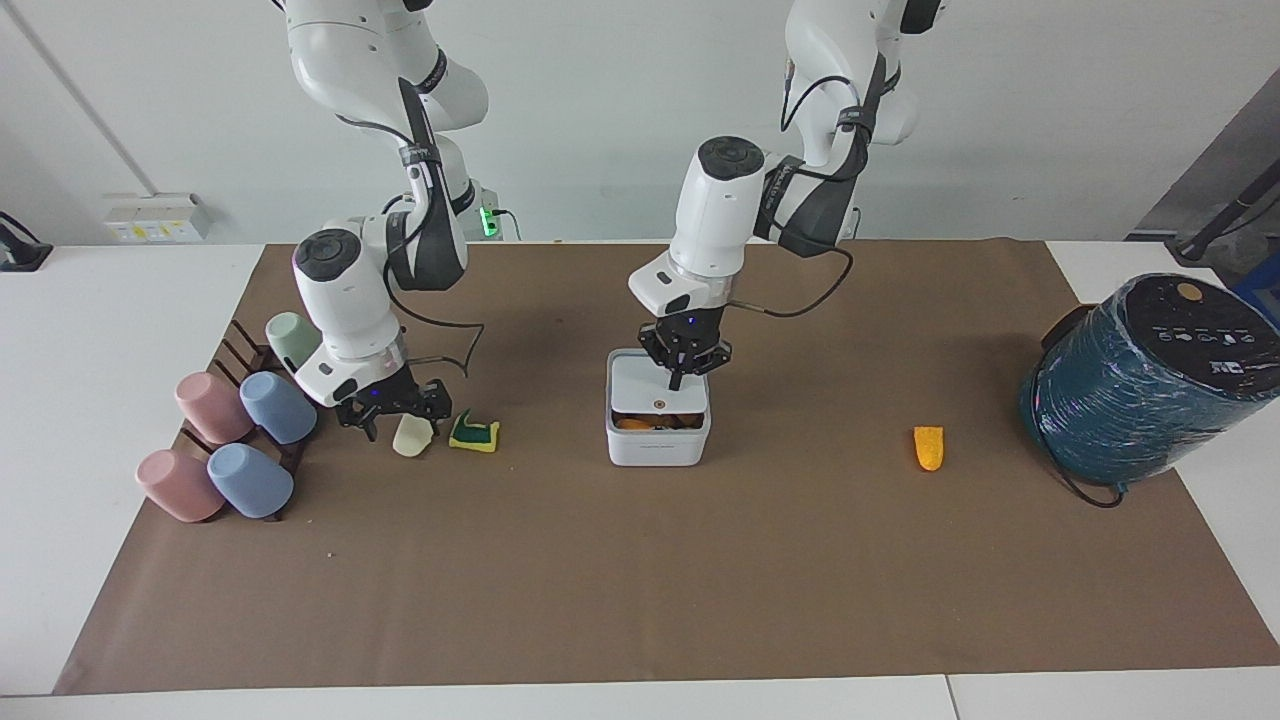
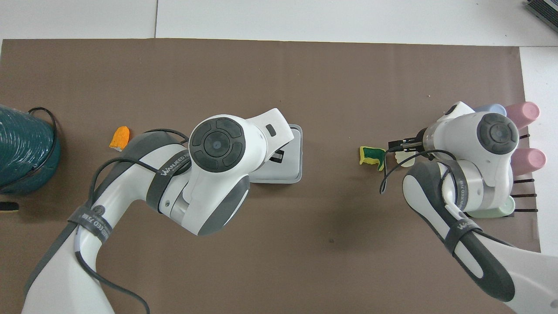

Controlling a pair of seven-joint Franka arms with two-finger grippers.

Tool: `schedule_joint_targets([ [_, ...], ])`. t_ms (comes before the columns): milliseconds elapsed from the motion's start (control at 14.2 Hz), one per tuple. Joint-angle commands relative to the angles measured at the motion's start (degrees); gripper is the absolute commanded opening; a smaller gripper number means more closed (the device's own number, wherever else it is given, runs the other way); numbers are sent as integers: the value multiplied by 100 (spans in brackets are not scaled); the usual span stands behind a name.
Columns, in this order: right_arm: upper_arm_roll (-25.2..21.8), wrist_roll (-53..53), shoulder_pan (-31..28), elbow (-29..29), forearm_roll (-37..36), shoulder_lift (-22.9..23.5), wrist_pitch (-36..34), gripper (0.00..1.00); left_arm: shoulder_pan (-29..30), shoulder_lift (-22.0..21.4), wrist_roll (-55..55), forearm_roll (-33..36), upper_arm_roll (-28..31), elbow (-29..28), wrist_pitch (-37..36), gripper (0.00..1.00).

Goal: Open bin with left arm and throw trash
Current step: 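Lift the lid with the left gripper while the right gripper grasps the cream object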

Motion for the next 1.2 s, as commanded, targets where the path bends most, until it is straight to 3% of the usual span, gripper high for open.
schedule_joint_targets([
  [0, 44, -346, -187, -156, 93, 6, 201, 81, -76, -369, -127, -64, 92, -151, -823, 0],
  [141, 44, -293, -179, -182, 93, 32, 192, 21, -76, -474, -189, -56, 92, -169, -1474, 0],
  [212, 44, -284, -153, -182, 93, 32, 183, 0, -76, -518, -198, -56, 92, -195, -1747, 0],
  [424, 44, -197, -179, -165, 93, 32, 104, 0, -41, -615, -163, -56, 92, -204, -2512, 0],
  [565, 44, -170, -127, 19, 93, 32, -123, 0, 72, -668, -128, -56, 92, -326, -2549, 0],
  [707, 79, 57, -21, 605, 101, -46, -1016, 0, 440, -694, -93, -64, 92, -449, -2410, 0],
  [848, 114, 871, 172, 1431, 110, -29, -1852, 0, 905, -686, -67, -56, 92, -537, -2025, 0],
  [1060, 220, 1901, 575, 2250, 758, 58, -2172, 0, 1469, -703, 536, -56, 92, -967, -813, 2],
  [1130, 220, 2330, 777, 2444, 978, 163, -2138, 0, 1662, -721, 949, -56, 92, -1090, -583, 11],
])
